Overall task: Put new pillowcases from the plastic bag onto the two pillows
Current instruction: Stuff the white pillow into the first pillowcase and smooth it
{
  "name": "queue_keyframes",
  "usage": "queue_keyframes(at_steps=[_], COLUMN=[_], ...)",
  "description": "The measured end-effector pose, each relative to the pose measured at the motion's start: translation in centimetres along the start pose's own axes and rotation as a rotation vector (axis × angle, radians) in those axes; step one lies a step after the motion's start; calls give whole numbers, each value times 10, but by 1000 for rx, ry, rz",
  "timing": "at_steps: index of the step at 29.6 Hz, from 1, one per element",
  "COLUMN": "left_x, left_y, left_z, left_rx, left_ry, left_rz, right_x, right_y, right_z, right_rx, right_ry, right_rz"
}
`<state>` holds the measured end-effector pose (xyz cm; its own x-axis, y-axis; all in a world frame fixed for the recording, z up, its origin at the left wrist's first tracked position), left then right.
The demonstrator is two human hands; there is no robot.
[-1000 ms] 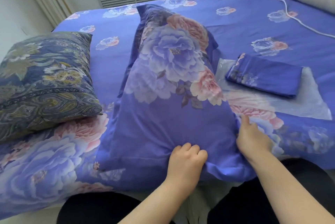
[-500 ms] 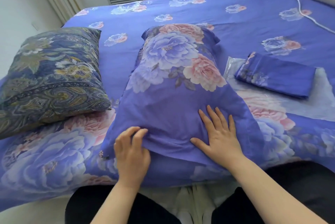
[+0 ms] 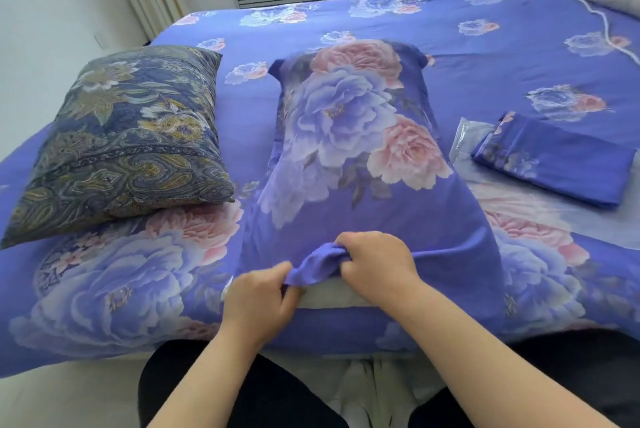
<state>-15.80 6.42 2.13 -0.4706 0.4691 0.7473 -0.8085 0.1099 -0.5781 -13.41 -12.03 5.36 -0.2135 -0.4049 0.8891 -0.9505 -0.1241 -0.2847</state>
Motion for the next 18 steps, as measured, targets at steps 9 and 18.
queue_keyframes(at_steps=[9,18], left_x=[-3,-10], left_y=[39,58], left_z=[-36,-56], left_rx=[56,16], left_ry=[-236,-215], left_rz=[60,4], right_x=[-14,-3], right_y=[1,33], right_z=[-19,-1], right_rx=[132,100], right_ry=[7,-8], right_rz=[-288,-540])
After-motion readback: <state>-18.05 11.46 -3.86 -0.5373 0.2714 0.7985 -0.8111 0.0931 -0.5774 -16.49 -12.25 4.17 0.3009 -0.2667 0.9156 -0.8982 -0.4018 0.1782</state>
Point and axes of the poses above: each hand's wrist, its own y-axis away from the middle knuckle, its own x-axis out of the back of the hand, z = x × y, the point moved 2 cm from there along -y, towards the middle knuckle, and after that the axes turned 14 degrees about z, right-handed, at the moved point
